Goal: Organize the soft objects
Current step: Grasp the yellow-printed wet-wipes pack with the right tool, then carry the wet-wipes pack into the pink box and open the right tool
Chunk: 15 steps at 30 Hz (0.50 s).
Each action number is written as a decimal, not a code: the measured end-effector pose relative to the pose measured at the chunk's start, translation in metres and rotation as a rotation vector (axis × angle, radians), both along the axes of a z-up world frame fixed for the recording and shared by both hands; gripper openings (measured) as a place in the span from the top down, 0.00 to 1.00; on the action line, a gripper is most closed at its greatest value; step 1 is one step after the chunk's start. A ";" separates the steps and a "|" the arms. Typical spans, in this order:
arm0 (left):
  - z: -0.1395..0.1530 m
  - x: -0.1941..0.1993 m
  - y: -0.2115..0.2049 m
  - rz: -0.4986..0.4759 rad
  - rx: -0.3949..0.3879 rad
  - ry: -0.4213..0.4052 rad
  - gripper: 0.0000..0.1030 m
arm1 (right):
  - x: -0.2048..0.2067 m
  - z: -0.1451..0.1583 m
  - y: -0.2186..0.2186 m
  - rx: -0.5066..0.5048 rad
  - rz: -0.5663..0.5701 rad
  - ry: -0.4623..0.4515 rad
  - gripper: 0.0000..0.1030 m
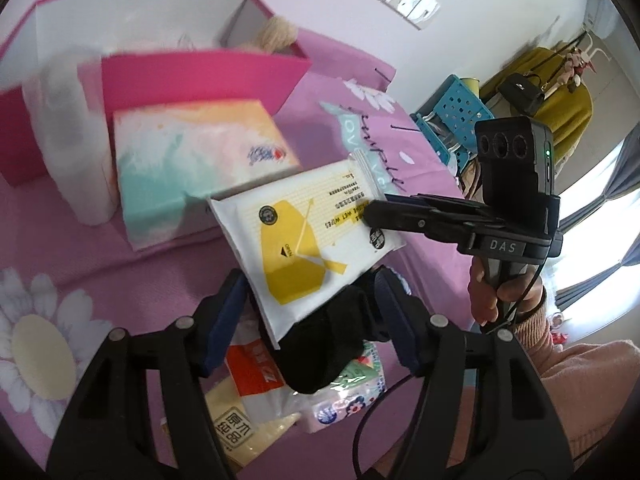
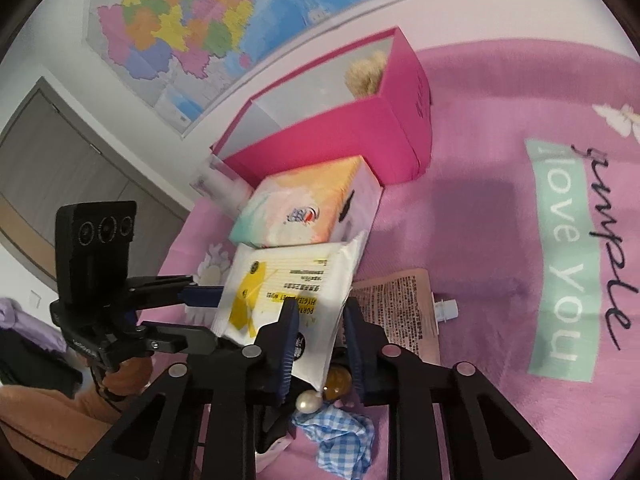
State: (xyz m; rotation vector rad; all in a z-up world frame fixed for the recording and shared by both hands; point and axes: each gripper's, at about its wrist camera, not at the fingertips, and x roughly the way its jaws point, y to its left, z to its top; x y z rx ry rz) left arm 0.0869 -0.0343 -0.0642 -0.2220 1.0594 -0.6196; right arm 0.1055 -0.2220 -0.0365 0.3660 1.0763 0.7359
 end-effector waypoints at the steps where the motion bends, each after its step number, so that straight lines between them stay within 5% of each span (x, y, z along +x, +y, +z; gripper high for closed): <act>1: 0.005 -0.001 -0.001 0.005 0.010 -0.016 0.34 | 0.000 0.003 0.000 0.002 -0.002 -0.008 0.79; 15: 0.058 0.007 0.016 0.072 0.067 -0.169 0.37 | 0.008 0.055 0.011 0.031 0.018 -0.156 0.81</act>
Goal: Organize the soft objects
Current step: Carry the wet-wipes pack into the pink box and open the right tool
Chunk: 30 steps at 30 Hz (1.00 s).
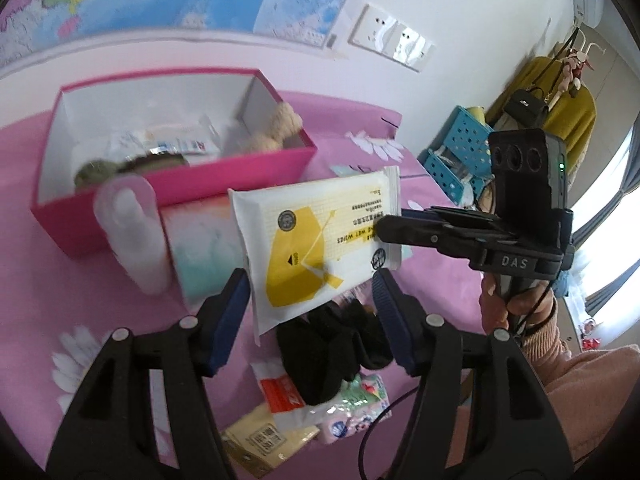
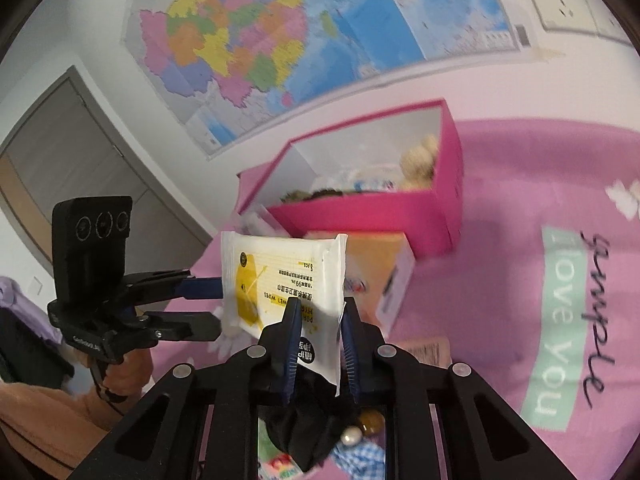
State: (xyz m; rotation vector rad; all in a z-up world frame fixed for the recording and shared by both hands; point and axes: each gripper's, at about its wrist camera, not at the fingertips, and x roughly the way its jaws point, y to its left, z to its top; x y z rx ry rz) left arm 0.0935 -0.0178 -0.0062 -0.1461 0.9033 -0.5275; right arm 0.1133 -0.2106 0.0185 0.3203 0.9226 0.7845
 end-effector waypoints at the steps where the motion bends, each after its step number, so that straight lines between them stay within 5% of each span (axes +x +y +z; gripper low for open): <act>1: 0.003 0.002 0.002 0.007 0.006 -0.008 0.37 | 0.002 0.003 0.003 -0.001 0.003 -0.011 0.81; 19: 0.046 0.077 0.033 0.121 0.101 -0.076 0.37 | 0.075 0.042 0.042 0.045 0.020 -0.118 0.81; 30: 0.031 0.143 0.053 0.194 0.156 -0.016 0.37 | 0.148 0.028 0.070 0.020 -0.012 -0.073 0.81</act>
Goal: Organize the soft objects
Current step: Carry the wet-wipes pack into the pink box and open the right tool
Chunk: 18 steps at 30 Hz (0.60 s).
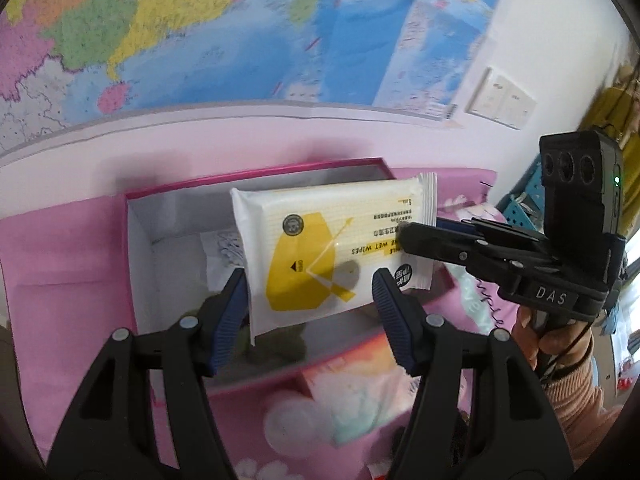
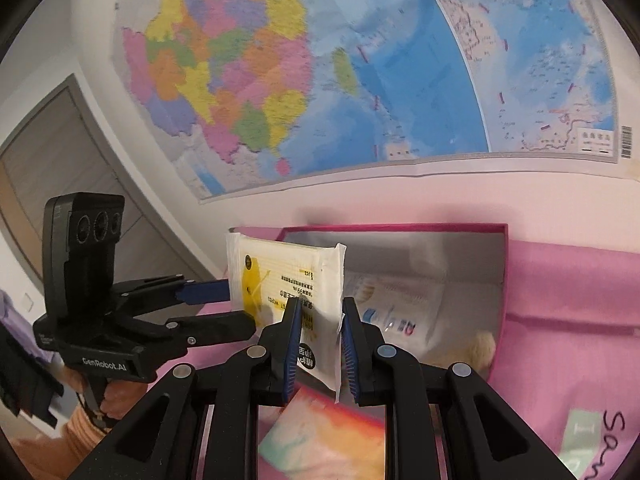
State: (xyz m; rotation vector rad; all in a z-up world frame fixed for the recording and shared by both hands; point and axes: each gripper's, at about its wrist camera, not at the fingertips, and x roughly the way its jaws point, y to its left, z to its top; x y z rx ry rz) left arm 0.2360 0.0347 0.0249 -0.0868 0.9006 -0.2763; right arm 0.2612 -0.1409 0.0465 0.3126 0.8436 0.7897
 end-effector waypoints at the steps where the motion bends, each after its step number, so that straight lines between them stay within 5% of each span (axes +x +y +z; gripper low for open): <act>1: -0.005 0.007 0.002 0.010 0.003 0.013 0.37 | 0.005 -0.003 0.002 -0.004 -0.004 0.007 0.81; 10: -0.031 0.053 0.017 0.091 0.009 0.092 0.37 | 0.049 -0.033 0.028 -0.096 -0.036 0.077 0.79; 15: -0.041 0.064 0.029 0.156 0.015 0.111 0.37 | 0.066 -0.048 0.044 -0.173 -0.066 0.105 0.62; 18: -0.042 0.058 0.035 0.169 -0.009 0.104 0.37 | 0.065 -0.049 0.043 -0.166 -0.085 0.102 0.61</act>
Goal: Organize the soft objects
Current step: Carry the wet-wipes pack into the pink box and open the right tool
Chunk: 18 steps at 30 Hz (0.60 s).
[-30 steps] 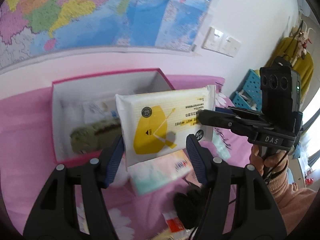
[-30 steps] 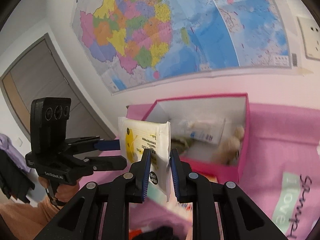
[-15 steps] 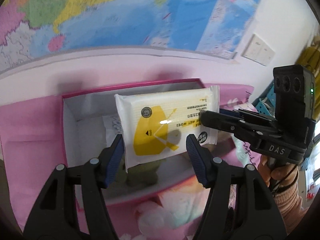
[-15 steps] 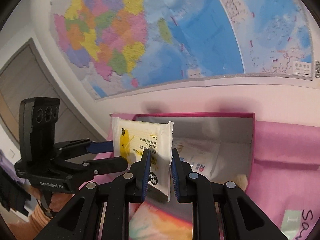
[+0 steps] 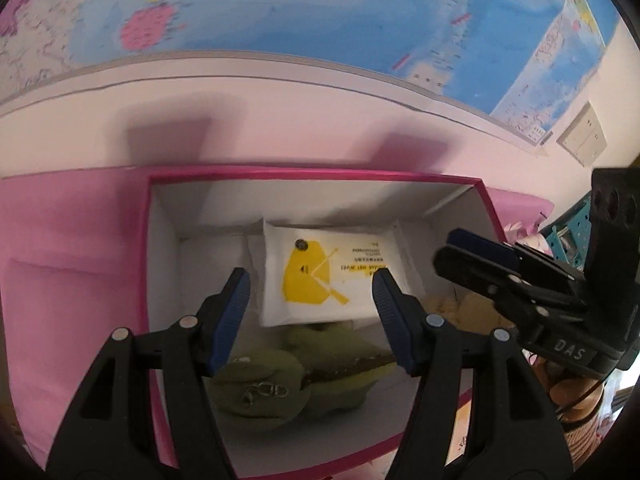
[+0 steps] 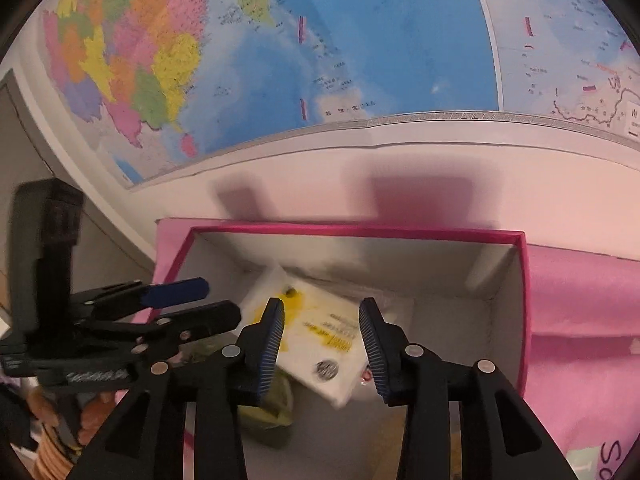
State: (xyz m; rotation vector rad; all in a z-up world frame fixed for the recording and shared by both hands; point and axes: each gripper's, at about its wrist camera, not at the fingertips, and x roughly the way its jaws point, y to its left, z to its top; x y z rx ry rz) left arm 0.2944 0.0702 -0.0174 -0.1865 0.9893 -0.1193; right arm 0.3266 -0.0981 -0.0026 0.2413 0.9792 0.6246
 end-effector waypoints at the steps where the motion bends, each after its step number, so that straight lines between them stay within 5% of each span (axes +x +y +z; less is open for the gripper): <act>1: 0.001 -0.003 0.000 -0.003 0.002 -0.010 0.37 | -0.002 0.001 -0.001 0.006 0.002 -0.004 0.61; 18: 0.074 -0.145 -0.030 -0.158 0.006 -0.332 0.33 | -0.093 0.067 -0.057 0.191 0.115 -0.134 0.47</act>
